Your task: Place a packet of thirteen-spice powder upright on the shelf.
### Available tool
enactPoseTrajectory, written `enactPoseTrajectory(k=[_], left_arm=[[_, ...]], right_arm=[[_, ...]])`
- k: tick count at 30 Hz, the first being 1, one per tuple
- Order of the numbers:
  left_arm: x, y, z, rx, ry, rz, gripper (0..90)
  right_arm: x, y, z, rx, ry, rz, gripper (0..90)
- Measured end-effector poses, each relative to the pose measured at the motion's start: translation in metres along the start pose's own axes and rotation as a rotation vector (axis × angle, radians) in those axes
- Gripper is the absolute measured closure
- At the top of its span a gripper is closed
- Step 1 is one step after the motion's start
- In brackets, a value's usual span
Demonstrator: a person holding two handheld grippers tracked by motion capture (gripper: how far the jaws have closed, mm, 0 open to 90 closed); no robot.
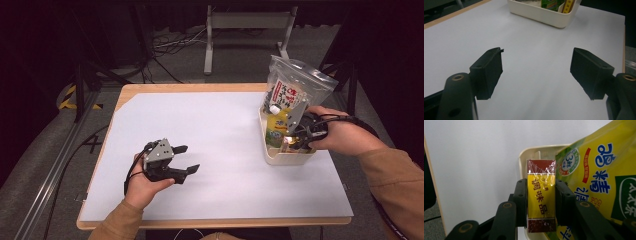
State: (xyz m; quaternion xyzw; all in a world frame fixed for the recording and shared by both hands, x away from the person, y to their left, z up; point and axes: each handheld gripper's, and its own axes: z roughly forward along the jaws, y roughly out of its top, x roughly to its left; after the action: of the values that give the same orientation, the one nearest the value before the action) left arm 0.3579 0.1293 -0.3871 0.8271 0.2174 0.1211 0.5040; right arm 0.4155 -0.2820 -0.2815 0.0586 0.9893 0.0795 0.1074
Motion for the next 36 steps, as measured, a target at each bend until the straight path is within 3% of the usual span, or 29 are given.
enactPoseTrajectory(k=[13, 20, 28, 34, 36], left_arm=[[0.0, 0.0, 0.0, 0.004, 0.001, -0.003, 26.4], [0.0, 0.0, 0.0, 0.005, 0.0, -0.001, 26.4], [0.0, 0.0, 0.0, 0.004, 0.004, 0.001, 24.1], [-0.002, -0.001, -0.005, -0.004, 0.012, -0.008, 22.2], [-0.003, -0.002, -0.01, -0.009, 0.02, -0.011, 22.1]], right_arm=[[0.001, -0.001, 0.009, 0.053, -0.012, -0.011, 66.4], [0.002, 0.0, 0.008, 0.047, -0.017, -0.006, 65.8], [0.004, -0.001, 0.003, -0.009, -0.023, 0.017, 57.2], [0.008, -0.003, -0.005, -0.087, -0.039, 0.038, 51.8], [0.011, -0.002, -0.009, -0.145, -0.046, 0.048, 48.8]])
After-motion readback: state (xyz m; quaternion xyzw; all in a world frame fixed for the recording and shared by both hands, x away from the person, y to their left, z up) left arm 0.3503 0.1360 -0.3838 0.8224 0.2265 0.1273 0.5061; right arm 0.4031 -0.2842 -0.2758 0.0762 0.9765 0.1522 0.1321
